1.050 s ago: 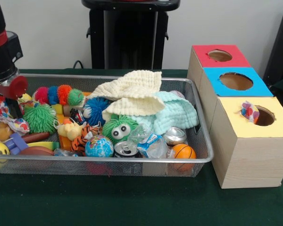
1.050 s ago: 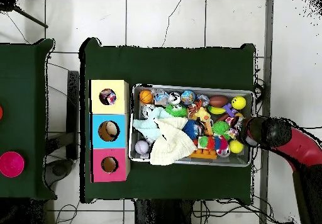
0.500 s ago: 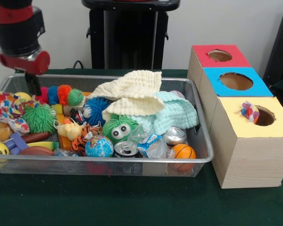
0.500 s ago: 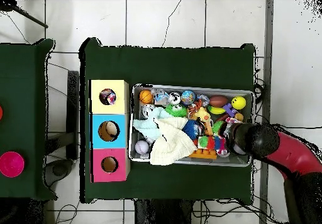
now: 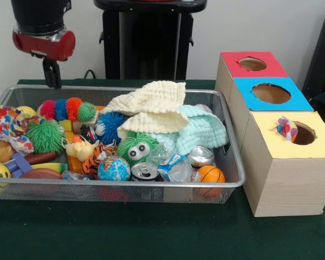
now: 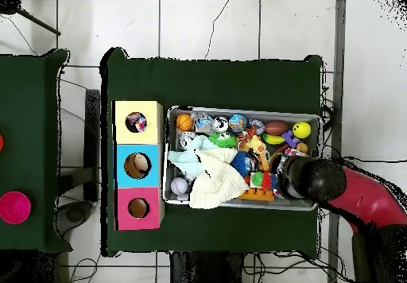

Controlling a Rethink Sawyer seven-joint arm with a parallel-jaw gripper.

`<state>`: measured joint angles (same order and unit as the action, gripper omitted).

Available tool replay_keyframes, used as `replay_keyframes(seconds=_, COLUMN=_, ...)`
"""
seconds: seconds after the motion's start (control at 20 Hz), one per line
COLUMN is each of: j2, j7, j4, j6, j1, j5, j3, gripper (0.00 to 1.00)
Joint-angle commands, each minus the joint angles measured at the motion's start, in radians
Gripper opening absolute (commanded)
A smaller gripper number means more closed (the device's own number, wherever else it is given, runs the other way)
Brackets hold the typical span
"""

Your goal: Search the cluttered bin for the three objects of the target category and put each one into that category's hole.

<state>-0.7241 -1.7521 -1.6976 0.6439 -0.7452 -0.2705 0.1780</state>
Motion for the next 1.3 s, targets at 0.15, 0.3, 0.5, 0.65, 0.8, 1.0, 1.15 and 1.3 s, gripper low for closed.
replay_keyframes(seconds=0.15, j2=0.185, j7=-0.033, j4=0.078, j6=-0.038, j1=-0.062, j5=-0.014, j3=0.011, gripper=0.0)
replay_keyframes(seconds=0.3, j2=0.205, j7=-0.051, j4=0.111, j6=-0.005, j1=-0.045, j5=-0.01, j3=0.002, gripper=0.0)
replay_keyframes(seconds=0.5, j2=0.249, j7=-0.046, j4=0.181, j6=0.011, j1=-0.035, j5=-0.011, j3=0.001, gripper=0.0)
replay_keyframes(seconds=0.65, j2=0.255, j7=-0.05, j4=0.21, j6=0.016, j1=-0.017, j5=-0.019, j3=-0.009, gripper=0.0)
replay_keyframes(seconds=0.8, j2=0.26, j7=-0.039, j4=0.219, j6=0.033, j1=-0.028, j5=0.0, j3=0.004, gripper=1.0)
replay_keyframes(seconds=1.0, j2=0.259, j7=-0.046, j4=0.22, j6=0.04, j1=-0.04, j5=0.018, j3=0.006, gripper=1.0)
replay_keyframes(seconds=1.15, j2=0.254, j7=-0.042, j4=0.229, j6=0.054, j1=-0.041, j5=0.018, j3=0.003, gripper=1.0)
replay_keyframes(seconds=1.3, j2=0.234, j7=-0.046, j4=0.209, j6=0.039, j1=-0.046, j5=0.013, j3=-0.004, gripper=1.0)
